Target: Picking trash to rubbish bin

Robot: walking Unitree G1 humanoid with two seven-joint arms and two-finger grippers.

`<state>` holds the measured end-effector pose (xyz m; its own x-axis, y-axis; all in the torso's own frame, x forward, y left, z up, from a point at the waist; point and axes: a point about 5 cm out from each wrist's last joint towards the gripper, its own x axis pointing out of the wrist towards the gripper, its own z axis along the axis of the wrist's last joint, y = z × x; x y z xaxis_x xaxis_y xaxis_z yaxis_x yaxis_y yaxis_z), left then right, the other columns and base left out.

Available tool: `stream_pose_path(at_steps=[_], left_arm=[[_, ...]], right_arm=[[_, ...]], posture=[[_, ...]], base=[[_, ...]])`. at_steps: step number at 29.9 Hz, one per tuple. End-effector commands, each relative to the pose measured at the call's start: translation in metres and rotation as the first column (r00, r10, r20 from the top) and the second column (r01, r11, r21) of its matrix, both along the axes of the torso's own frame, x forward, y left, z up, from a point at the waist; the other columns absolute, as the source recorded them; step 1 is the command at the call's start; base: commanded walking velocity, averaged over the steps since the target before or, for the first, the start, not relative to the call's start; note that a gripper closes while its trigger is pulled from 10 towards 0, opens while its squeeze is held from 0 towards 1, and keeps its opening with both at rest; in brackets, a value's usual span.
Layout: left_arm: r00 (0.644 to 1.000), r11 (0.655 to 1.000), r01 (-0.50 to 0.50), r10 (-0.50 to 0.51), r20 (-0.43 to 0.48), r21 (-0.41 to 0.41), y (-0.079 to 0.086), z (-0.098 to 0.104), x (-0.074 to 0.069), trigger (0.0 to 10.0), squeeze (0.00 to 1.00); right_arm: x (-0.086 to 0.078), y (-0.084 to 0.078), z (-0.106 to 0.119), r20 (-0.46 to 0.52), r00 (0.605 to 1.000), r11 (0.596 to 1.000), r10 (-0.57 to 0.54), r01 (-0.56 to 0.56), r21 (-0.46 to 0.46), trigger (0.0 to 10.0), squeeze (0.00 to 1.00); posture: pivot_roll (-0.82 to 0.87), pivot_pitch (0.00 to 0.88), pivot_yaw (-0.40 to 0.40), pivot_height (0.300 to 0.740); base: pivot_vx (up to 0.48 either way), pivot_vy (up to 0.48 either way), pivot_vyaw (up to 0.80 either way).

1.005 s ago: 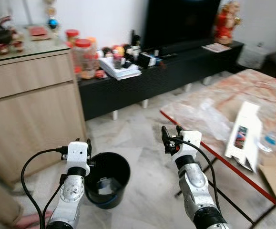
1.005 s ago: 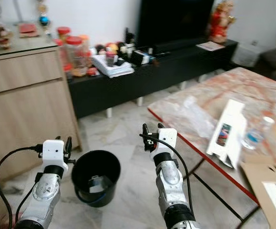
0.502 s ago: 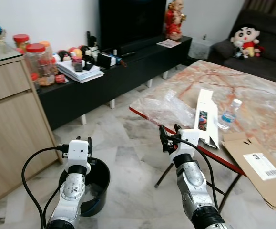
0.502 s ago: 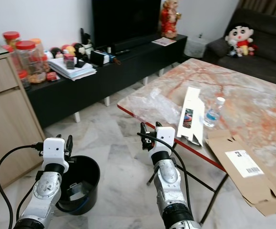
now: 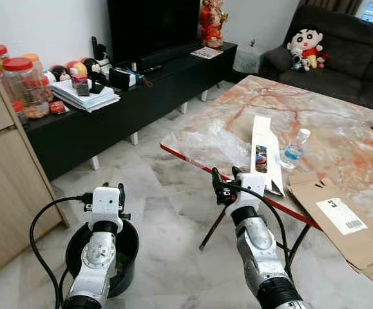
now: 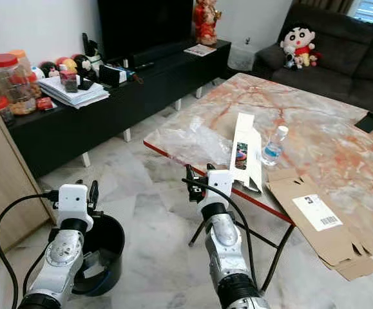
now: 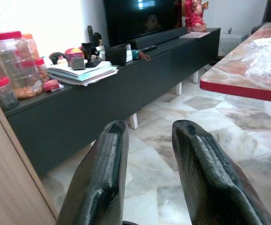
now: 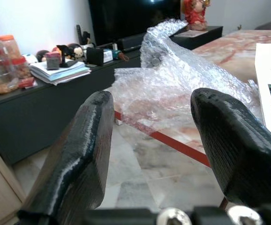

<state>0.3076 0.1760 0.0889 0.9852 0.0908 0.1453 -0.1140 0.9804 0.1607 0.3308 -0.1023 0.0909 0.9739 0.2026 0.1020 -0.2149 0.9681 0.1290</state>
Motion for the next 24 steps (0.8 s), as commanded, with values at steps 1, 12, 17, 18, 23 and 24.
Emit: stream_pose_path(at_steps=[1, 12, 17, 18, 23, 24], left_arm=[[1.0, 1.0, -0.013, 0.013, 0.006, -0.006, 0.0004, 0.0034, 0.0011, 10.0, 0.0], [1.0, 1.0, -0.016, 0.016, -0.003, 0.022, -0.0002, 0.0045, 0.0017, 10.0, 0.0], [1.0, 1.0, -0.018, 0.018, -0.005, 0.024, -0.0007, 0.0044, 0.0024, 10.0, 0.0], [1.0, 1.0, -0.023, 0.023, -0.006, 0.016, -0.0005, 0.0042, 0.0021, 10.0, 0.0], [1.0, 1.0, -0.024, 0.024, -0.008, 0.02, 0.0006, 0.0039, 0.0015, 10.0, 0.0], [1.0, 1.0, -0.024, 0.024, -0.009, 0.02, 0.0007, 0.0039, 0.0015, 10.0, 0.0]], right_arm=[[0.0031, 0.0013, 0.0066, 0.015, 1.0, 1.0, 0.005, -0.005, -0.002, 10.0, 0.0], [0.0033, -0.0011, 0.0076, 0.013, 1.0, 1.0, -0.002, 0.002, -0.007, 10.0, 0.0], [0.0038, -0.0012, 0.0077, 0.01, 1.0, 1.0, -0.002, 0.002, -0.008, 10.0, 0.0], [0.0037, -0.0011, 0.0077, 0.01, 1.0, 1.0, -0.002, 0.002, -0.007, 10.0, 0.0], [0.0037, -0.0009, 0.0076, 0.008, 1.0, 1.0, -0.002, 0.002, -0.008, 10.0, 0.0], [0.0037, -0.0009, 0.0076, 0.008, 1.0, 1.0, -0.003, 0.003, -0.008, 10.0, 0.0]], posture=[[0.17, 0.0, -0.095, 0.74], [0.17, 0.0, -0.097, 0.74], [0.17, 0.0, -0.097, 0.74], [0.17, 0.0, -0.097, 0.74], [0.17, 0.0, -0.096, 0.74], [0.17, 0.0, -0.096, 0.74]], base=[[0.0, 0.0, -0.78], [0.0, 0.0, -0.79], [0.0, -0.48, -0.78], [0.0, 0.0, -0.78], [0.0, 0.0, -0.79], [0.0, 0.0, -0.79]])
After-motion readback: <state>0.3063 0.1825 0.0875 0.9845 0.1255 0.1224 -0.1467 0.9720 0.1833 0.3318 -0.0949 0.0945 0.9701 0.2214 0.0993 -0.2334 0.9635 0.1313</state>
